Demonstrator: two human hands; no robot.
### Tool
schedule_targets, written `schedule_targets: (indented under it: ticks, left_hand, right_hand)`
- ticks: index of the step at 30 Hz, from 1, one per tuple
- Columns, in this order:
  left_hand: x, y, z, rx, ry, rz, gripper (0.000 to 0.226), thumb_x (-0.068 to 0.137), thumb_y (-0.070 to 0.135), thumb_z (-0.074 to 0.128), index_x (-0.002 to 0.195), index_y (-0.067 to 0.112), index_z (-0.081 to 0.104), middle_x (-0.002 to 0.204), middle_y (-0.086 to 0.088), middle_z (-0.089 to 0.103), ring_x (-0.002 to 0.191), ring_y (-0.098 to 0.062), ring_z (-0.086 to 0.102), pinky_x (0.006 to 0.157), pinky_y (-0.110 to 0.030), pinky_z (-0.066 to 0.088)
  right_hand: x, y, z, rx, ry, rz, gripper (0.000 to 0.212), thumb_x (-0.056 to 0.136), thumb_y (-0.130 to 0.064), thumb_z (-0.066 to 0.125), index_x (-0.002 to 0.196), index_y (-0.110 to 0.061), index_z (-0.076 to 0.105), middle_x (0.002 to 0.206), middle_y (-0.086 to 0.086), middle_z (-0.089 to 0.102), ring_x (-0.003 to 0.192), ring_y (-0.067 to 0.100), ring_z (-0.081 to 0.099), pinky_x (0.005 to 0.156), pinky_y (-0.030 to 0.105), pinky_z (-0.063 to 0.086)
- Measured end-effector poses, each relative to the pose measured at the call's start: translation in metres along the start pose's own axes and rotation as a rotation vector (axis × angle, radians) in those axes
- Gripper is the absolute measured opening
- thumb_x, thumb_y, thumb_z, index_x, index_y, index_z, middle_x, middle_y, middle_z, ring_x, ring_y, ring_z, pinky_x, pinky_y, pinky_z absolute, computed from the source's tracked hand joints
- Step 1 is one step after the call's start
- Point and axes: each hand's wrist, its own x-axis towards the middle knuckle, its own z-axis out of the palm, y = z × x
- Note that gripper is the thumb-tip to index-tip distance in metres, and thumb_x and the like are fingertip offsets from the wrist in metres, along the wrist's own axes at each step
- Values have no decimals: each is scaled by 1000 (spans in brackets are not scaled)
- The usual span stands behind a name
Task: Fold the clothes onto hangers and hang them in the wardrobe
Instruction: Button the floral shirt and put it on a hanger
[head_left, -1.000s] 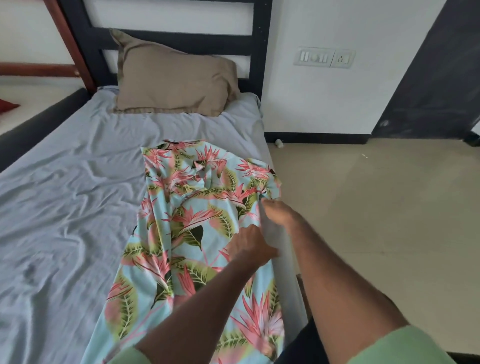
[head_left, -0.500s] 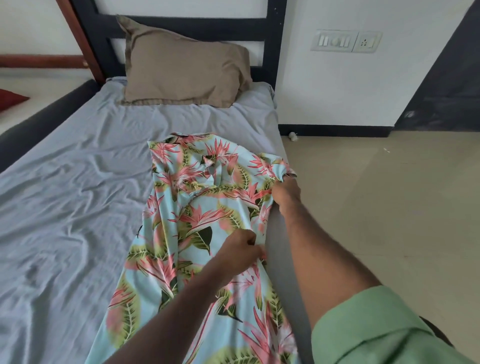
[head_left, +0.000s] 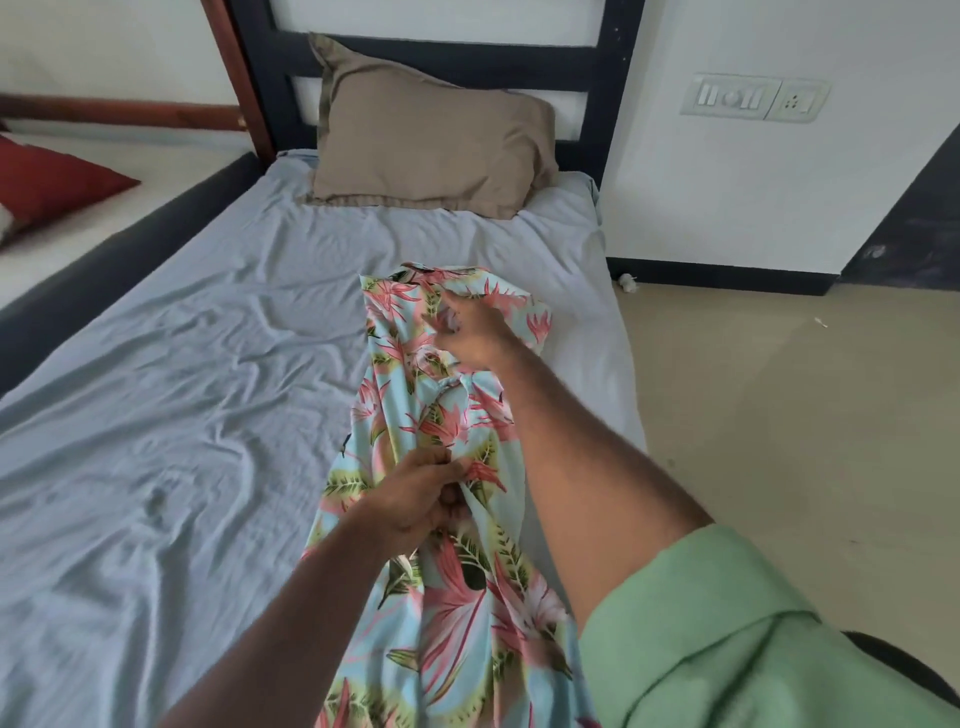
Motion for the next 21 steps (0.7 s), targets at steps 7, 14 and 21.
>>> schedule_targets:
  ticks: [7,14,21]
  left_hand:
    - [-8,0,-19,-164,24,-126,29,103,7,41,116,-9,61,102,-26,70,85,-34,70,74,-43,61]
    - [-16,9,-10,-191,102,-145,40,94,8,35,117,-8,64,102,-25,69,85,-37,68,84,-50,61]
    - [-41,5,-3,-121,92,-164,27,93,23,60,103,-1,68,91,-17,68,78,-32,65,71,-42,59]
  right_hand:
    - [-89,35,16,-51,85,68,17,91,-5,58,83,-13,71,88,4,75,83,23,73,83,46,61]
    - [-206,36,14,-333,-602,188,50,76,-59,82,72,-15,58,68,-3,53,60,12,47,57,30,34]
    - [-266,-1,36,-460,-382,23,29,80,-14,71,99,-20,51,86,2,55,76,25,57,55,32,39]
